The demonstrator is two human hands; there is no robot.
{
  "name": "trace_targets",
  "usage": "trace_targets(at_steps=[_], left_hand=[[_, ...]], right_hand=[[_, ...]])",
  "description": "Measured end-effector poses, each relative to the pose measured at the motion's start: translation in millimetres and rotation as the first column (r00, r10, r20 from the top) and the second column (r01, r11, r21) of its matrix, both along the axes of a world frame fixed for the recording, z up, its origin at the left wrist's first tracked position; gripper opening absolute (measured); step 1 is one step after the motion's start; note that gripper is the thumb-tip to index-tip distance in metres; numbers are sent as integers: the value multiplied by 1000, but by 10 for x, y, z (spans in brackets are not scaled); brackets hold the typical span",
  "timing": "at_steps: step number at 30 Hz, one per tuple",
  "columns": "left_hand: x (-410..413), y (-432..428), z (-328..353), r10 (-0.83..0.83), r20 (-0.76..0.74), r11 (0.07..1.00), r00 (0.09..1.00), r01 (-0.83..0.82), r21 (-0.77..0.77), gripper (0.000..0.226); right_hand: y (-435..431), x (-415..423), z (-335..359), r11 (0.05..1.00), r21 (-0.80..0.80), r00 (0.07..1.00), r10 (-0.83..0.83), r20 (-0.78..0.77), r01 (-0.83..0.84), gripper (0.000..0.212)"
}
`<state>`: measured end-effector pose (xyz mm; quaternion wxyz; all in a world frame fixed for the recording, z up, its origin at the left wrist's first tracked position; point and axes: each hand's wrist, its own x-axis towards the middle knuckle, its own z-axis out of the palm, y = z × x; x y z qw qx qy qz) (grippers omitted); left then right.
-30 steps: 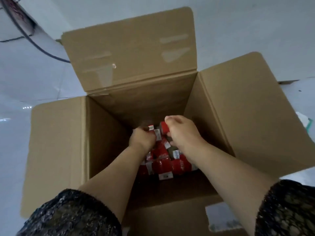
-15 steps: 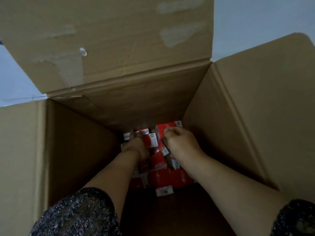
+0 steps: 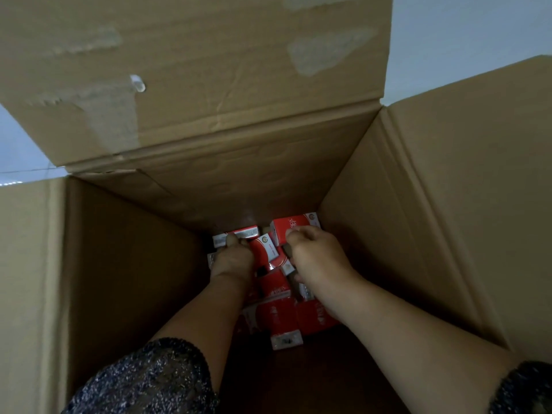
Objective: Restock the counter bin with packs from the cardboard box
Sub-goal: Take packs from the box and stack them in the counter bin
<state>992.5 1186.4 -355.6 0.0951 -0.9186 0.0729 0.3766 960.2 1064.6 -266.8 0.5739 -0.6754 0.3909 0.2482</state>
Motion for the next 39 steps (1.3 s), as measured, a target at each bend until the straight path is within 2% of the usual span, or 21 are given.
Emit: trace_targets(at_steps=[2, 5, 7, 9, 11, 14, 16, 20, 22, 25, 29, 32, 39], left_hand=[[20, -11, 100, 52, -17, 998, 998, -53, -39, 53], [66, -51, 289, 165, -24, 977, 986, -166, -131, 54], [97, -39, 433, 282, -33, 945, 959, -284, -165, 65], [114, -15, 615, 321, -35, 934, 946, -322, -156, 73], [92, 8, 837, 303, -12, 941, 953, -301, -156, 66], [23, 39, 1201, 284, 40, 946, 958, -273, -175, 42], [-61, 44, 1467, 260, 70, 952, 963, -243, -187, 34], [-262, 35, 2057, 251, 130, 945, 959, -214, -246, 47], [-362, 39, 2424, 250, 154, 942, 956, -203, -269, 51], [-519, 14, 3040, 237, 208, 937, 949, -166, -308, 53], [-684, -43, 3915, 226, 283, 922, 932, -111, -372, 48], [-802, -89, 4573, 248, 348, 911, 904, -95, -402, 44], [-988, -99, 6124, 288, 482, 861, 828, -3, -508, 57]], right_hand=[[0, -8, 30, 1000, 6, 1000, -6, -2, 6, 27], [7, -22, 118, 1000, -2, 1000, -7, 1, 7, 37], [22, -36, 207, 1000, -6, 1000, -3, 24, 3, 38], [42, -63, 343, 1000, 0, 999, 14, 37, -14, 37], [61, -105, 500, 1000, 3, 998, 26, 61, -27, 31], [72, -156, 795, 1000, -5, 994, 28, 102, -28, 17], [69, -205, 1023, 999, -10, 989, 49, 139, -48, 15], [35, -313, 1535, 993, -46, 973, 120, 196, -113, 34], [-20, -373, 1842, 989, -67, 962, 148, 230, -136, 33], [-102, -486, 2367, 985, -87, 948, 169, 270, -151, 20], [-204, -601, 3160, 982, -97, 926, 186, 328, -163, 19], [-298, -686, 3759, 972, -145, 889, 228, 397, -185, 29], [-532, -805, 5308, 933, -289, 754, 348, 557, -217, 40]])
